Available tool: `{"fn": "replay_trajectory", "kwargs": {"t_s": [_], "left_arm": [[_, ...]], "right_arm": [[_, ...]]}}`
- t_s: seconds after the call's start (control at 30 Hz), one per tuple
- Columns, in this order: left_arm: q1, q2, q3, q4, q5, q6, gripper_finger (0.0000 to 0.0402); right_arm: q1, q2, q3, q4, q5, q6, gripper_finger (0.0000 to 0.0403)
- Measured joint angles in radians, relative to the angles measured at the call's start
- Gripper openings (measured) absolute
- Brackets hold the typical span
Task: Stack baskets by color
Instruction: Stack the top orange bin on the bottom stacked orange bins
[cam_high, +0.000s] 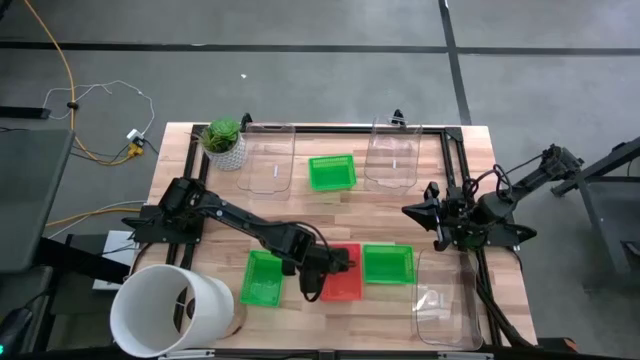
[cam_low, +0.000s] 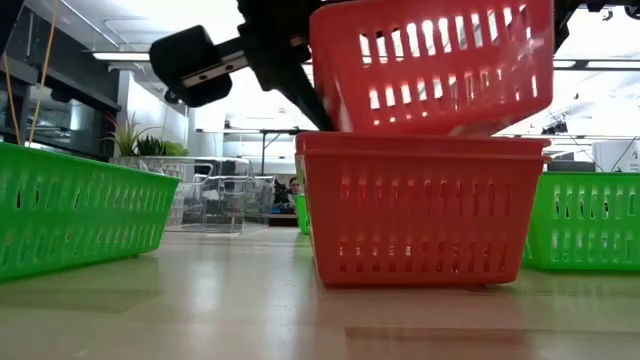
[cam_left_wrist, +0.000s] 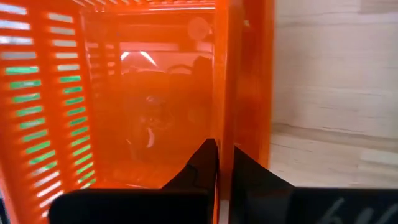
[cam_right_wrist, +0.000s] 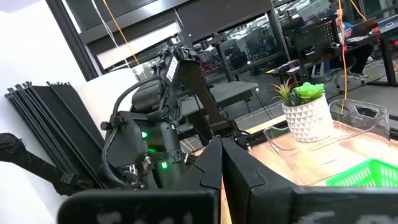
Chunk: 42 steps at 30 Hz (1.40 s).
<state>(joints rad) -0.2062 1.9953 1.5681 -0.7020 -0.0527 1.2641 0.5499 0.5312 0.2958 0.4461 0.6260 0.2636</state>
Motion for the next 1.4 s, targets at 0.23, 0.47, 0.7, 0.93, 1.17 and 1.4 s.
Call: {"fn": "replay_trajectory", "kwargs": {"t_s": [0.23, 0.47, 0.7, 0.93, 1.17, 1.4], "left_arm": [[0.010, 0.000, 0.000, -0.040, -0.003, -0.009, 0.0000], [0.003, 0.000, 0.000, -0.095, -0.011, -0.031, 0.0000], [0.002, 0.000, 0.000, -0.100, -0.011, -0.033, 0.0000], [0.002, 0.000, 0.000, -0.077, -0.005, -0.057, 0.0001], [0.006, 0.000, 0.000, -0.078, 0.009, -0.100, 0.0034], [0.013, 0.000, 0.000, -0.078, 0.012, -0.158, 0.0101]], "right_arm": [[0.000, 0.000, 0.000, 0.000, -0.001, 0.000, 0.0000], [0.000, 0.000, 0.000, -0.001, -0.001, -0.002, 0.0000], [0.000, 0.000, 0.000, -0.001, -0.001, -0.003, 0.0000], [0.000, 0.000, 0.000, -0.001, -0.001, -0.003, 0.0000], [0.000, 0.000, 0.000, -0.001, -0.001, -0.003, 0.0000], [0.000, 0.000, 0.000, -0.001, -0.001, -0.003, 0.0000]]}}
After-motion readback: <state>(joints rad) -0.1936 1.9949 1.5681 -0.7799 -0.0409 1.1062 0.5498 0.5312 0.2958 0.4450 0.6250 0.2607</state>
